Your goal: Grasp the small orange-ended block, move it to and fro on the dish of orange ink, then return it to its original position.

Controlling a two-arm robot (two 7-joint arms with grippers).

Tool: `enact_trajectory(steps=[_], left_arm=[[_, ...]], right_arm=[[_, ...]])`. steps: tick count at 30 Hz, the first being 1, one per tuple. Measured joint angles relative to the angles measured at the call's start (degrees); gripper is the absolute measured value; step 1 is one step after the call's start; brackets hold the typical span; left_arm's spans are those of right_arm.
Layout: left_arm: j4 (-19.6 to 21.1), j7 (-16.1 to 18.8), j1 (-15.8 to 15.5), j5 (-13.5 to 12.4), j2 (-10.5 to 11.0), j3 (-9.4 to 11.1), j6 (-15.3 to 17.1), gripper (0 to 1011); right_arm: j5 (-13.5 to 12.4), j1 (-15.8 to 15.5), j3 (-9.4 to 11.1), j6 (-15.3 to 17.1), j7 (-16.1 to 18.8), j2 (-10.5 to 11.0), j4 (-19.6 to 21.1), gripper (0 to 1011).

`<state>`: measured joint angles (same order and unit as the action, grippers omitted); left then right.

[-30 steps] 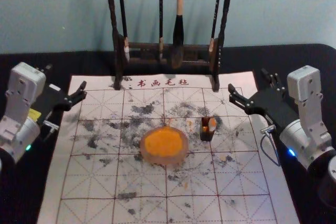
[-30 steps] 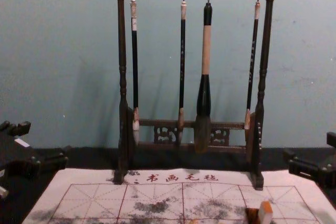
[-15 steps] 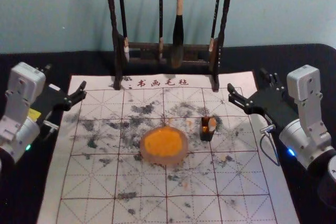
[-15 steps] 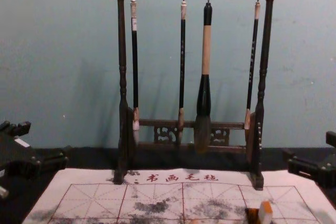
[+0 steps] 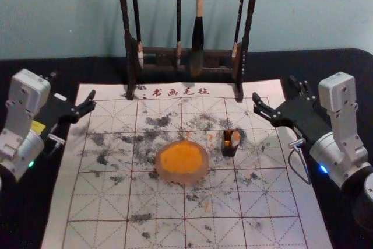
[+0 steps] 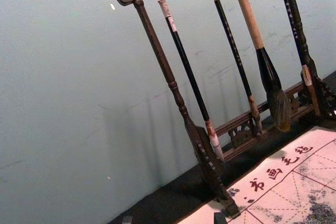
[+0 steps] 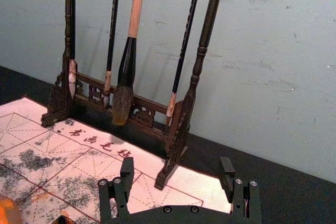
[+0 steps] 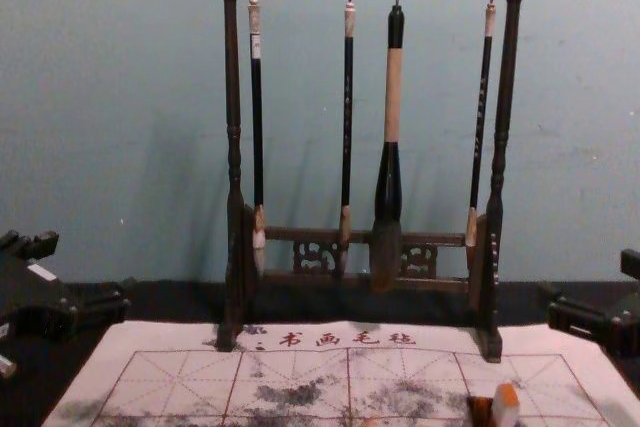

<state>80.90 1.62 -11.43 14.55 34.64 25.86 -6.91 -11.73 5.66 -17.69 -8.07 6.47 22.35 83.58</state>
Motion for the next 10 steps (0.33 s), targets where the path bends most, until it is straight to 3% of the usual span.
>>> enact_trajectory(steps=[10], left_arm=[[0.0, 0.0, 0.0, 0.0, 0.0, 0.0, 0.0, 1002]], right_arm=[[0.0, 0.0, 0.0, 0.0, 0.0, 0.0, 0.0, 1000]])
